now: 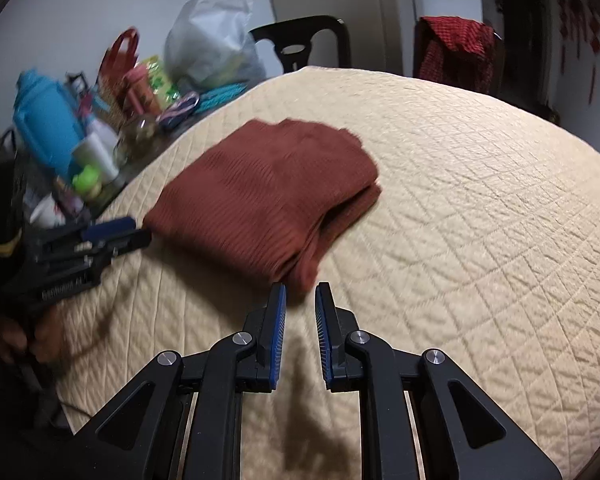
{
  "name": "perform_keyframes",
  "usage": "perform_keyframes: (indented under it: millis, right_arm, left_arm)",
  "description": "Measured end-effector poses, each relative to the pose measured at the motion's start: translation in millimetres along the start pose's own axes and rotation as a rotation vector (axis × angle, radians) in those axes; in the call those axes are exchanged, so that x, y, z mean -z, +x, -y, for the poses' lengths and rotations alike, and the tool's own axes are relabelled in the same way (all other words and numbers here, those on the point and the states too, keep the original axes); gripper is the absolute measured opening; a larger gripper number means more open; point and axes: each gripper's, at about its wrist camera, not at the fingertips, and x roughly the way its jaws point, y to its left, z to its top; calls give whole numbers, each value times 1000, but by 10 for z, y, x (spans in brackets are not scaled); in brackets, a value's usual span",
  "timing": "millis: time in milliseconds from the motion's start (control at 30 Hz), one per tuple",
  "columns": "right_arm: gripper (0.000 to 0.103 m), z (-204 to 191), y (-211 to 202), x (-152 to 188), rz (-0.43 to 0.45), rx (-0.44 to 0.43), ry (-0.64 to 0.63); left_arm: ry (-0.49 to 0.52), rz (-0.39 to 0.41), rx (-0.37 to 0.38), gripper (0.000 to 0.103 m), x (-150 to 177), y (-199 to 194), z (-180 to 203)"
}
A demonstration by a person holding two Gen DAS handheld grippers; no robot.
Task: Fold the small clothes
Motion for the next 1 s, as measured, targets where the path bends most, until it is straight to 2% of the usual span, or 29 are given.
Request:
perform_keyframes:
  millis: [67, 100, 300, 433, 1000]
  right_arm:
    - [29, -44, 19, 44, -8, 12, -25]
    - [31, -58, 36, 64, -14, 21, -32]
    - [31, -59, 195, 126, -59, 75, -37]
    - [32, -84, 206, 149, -49, 89, -54]
    - [34, -93, 205, 167, -46, 92, -58]
  left_arm:
    - [8, -8, -7, 42, 39, 12, 6]
    - [13, -13, -7, 42, 52, 18, 14]
    - [16, -64, -11, 42, 103, 161, 25]
    - [19, -60, -13, 46, 107, 164, 33]
    - [40, -61, -43, 51, 117, 174, 90]
